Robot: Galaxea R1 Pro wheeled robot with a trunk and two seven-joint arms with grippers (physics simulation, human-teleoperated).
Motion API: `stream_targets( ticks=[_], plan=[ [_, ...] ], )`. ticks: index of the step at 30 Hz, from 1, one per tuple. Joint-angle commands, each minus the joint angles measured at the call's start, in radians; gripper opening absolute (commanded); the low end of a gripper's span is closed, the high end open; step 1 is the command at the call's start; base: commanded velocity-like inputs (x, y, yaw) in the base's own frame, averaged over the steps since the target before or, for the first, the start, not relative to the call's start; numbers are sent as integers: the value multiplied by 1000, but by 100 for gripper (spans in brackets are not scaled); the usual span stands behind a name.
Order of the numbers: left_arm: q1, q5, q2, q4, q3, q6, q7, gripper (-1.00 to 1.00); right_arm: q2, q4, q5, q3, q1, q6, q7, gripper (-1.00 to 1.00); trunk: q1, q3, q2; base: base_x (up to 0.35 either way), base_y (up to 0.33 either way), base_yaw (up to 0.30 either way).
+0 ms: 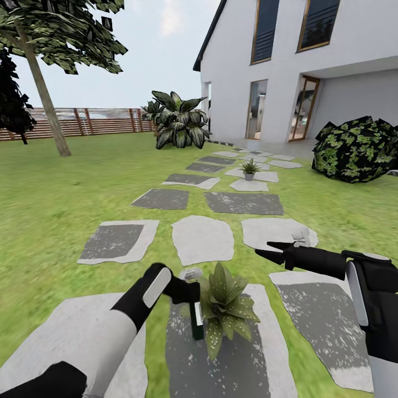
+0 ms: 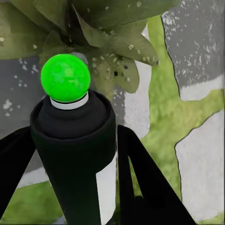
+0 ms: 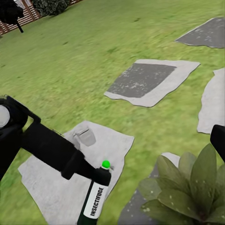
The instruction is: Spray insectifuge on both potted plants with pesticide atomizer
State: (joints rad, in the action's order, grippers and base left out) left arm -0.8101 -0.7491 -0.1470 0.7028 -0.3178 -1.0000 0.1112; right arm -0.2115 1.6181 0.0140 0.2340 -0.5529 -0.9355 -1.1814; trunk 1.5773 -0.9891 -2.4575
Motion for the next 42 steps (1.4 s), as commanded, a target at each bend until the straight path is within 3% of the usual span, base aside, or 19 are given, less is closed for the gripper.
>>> stream_targets(
  ticks=[1,2,7,15,23,26,31,32,34,35,38,40,41,42],
  plan=[
    [-12,-27,0,-31,0,-7,10,-100,0,0,1,1,-1,-9,-3,100,0,-1,0,0,0,0],
    [-38,-42,-3,-81,-1,-18,10,-100,0,0,1,1,-1,-9,-3,100,0,-1,0,0,0,0],
    [-62,-51,-13,-117,-3,-39,10,-100,0,0,1,1,-1,-10,-3,100,0,-1,0,0,0,0],
    [-74,-53,-17,-120,-4,-43,11,-100,-1,0,1,2,-1,-11,-3,100,0,-1,0,0,0,0],
    [-78,-54,-22,-120,-4,-44,50,-100,-1,0,1,2,-1,-11,-3,100,0,-1,0,0,0,0],
    [-69,-52,-18,-112,-5,-40,52,-100,-1,0,1,3,-1,-11,-3,100,0,-1,0,0,0,-4],
    [4,-43,-7,-54,-10,-8,56,-100,0,0,1,3,0,-9,-2,100,0,-1,0,0,0,-3],
    [78,-39,11,24,-27,36,56,-100,1,0,0,2,0,-7,0,100,0,-1,0,0,0,0],
    [132,-38,44,70,-64,81,56,-100,1,0,0,1,1,-4,2,100,0,-1,0,0,0,0],
    [140,-37,50,76,-75,93,56,-100,1,0,0,1,1,-4,2,100,0,-1,0,0,0,0],
    [179,-35,71,87,-158,178,57,-100,7,0,0,0,1,-1,4,100,0,-1,0,0,0,0],
    [192,-35,73,85,-182,208,57,-100,11,0,0,0,1,0,4,100,0,-1,0,0,0,0],
    [204,-24,75,83,-195,236,57,-100,15,0,0,-1,1,1,4,100,0,-1,0,0,0,0],
    [212,13,75,81,-201,265,58,-100,17,0,0,-1,1,2,5,100,0,-1,0,0,0,0]
  ],
)
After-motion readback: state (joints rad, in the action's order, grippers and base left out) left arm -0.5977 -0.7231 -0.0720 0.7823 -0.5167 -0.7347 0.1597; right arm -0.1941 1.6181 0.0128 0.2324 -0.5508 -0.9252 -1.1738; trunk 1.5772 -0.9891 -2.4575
